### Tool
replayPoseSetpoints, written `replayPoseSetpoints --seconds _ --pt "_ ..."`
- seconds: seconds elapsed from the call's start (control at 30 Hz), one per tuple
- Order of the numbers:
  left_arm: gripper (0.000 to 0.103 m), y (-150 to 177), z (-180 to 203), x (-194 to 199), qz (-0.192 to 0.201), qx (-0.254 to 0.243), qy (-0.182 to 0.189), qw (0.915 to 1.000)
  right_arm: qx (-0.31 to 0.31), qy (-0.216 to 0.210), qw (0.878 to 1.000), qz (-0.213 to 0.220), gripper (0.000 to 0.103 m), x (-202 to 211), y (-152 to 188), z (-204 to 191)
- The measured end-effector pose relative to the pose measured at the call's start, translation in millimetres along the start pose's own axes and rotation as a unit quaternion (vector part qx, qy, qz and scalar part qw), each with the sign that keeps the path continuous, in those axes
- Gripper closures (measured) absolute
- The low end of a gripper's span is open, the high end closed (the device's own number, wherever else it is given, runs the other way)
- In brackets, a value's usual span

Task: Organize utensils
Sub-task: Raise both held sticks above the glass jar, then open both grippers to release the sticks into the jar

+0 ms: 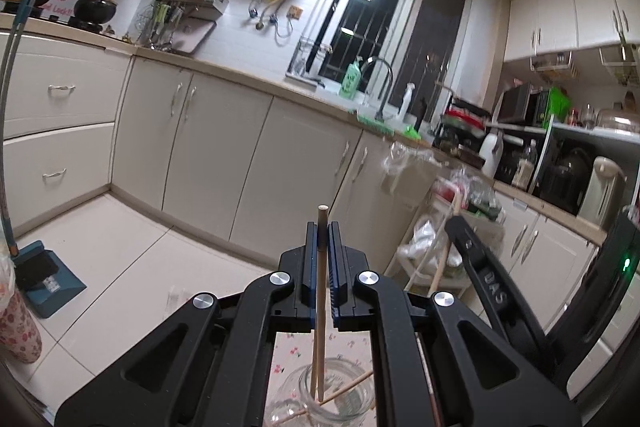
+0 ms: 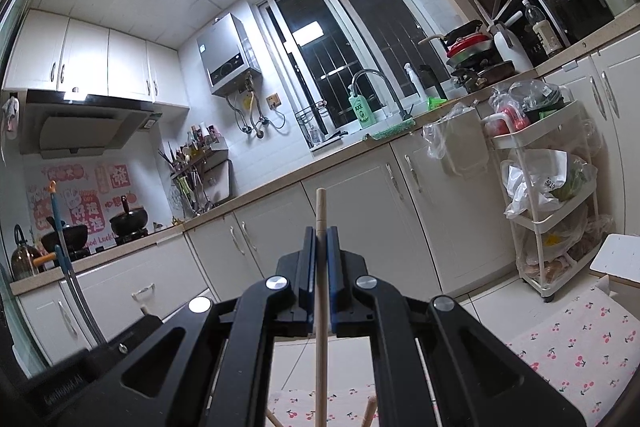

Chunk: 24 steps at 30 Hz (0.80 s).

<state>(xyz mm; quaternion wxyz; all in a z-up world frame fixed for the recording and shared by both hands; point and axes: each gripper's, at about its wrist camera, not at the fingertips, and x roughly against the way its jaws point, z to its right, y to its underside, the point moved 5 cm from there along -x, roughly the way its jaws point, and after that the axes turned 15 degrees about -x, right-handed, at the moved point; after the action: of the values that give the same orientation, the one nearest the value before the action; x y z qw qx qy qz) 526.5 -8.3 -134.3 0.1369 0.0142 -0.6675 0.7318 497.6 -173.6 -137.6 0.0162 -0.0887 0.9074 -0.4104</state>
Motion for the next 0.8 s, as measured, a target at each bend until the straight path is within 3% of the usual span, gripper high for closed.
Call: replayPoseSetpoints --seconds 0.33,0.8 --pt "0.098 29 -3 -27 -0.063 0.005 0.013 0.9979 0.012 0.018 1.000 -0.007 0.094 -8 20 13" --pt "0.098 33 -12 -33 -0.081 0.026 0.029 0.9959 0.043 0.005 0.999 0.003 0.095 -4 18 -1"
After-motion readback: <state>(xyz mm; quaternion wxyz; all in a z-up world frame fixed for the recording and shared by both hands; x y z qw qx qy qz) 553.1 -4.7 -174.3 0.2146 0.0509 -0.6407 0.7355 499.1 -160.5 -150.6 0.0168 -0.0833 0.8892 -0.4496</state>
